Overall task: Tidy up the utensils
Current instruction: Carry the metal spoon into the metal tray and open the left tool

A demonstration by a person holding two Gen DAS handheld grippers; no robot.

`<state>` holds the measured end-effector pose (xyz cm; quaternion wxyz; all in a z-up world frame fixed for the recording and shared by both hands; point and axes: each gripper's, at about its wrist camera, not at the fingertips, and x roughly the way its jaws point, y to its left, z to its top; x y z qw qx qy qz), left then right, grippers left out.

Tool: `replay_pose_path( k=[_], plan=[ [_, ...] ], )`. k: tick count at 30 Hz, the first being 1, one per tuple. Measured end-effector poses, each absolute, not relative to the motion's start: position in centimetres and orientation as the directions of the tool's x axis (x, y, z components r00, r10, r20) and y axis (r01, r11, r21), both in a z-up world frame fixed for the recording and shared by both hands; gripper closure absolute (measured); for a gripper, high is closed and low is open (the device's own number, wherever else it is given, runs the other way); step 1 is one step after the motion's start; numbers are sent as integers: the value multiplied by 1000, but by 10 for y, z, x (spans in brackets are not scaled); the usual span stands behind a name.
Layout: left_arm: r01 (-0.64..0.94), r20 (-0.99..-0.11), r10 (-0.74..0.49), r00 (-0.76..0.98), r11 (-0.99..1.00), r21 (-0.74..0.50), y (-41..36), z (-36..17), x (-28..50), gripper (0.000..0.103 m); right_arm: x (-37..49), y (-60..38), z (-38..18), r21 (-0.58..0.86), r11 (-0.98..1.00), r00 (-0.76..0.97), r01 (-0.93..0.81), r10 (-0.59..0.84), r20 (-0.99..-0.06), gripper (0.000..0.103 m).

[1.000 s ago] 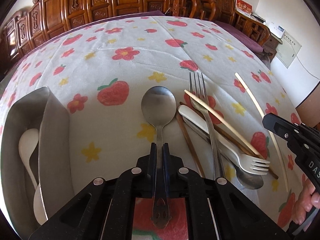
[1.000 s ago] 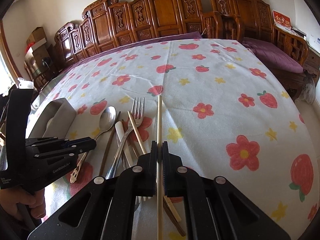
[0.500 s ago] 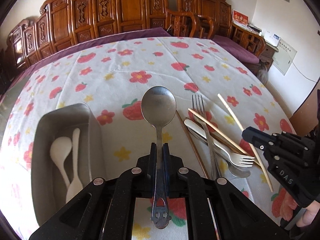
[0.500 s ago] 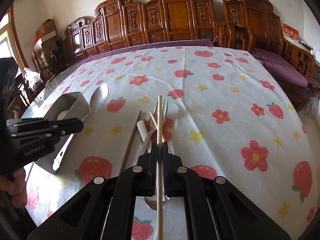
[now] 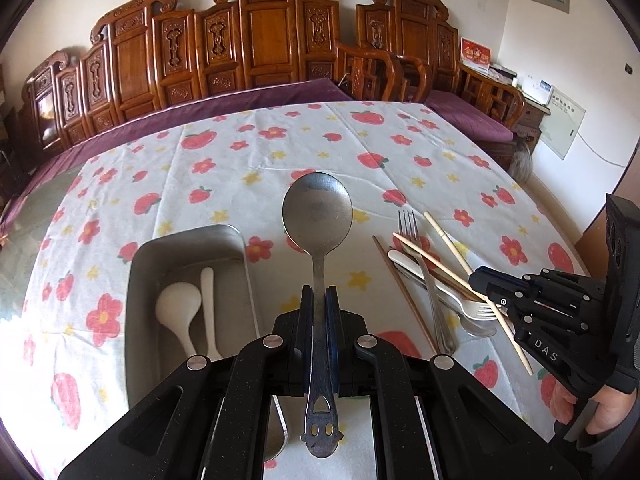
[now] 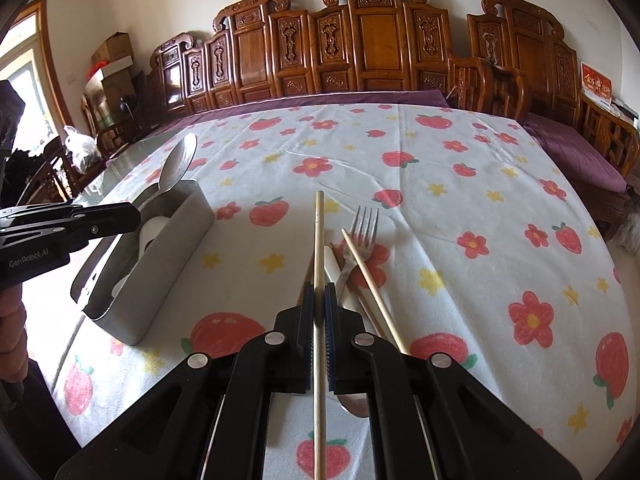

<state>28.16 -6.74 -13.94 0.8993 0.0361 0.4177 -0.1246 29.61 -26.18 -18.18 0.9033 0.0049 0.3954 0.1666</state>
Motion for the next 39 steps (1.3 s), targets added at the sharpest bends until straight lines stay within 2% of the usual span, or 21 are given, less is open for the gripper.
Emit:
replay_pose_path(
  k=[10, 22, 39],
  plan=[
    [229, -748, -178, 640, 973, -35, -28, -139, 272, 98, 290, -248, -177, 135, 935, 634, -329, 324, -702, 97],
    [103, -788, -102, 607, 993, -50, 23, -182, 286, 98, 285, -233, -183, 112, 930, 623, -351, 321, -713, 97],
    [90, -846, -54, 531, 996, -7, 23, -210, 298, 97, 283, -228, -185, 101, 929, 624, -355, 316, -715, 97]
  ],
)
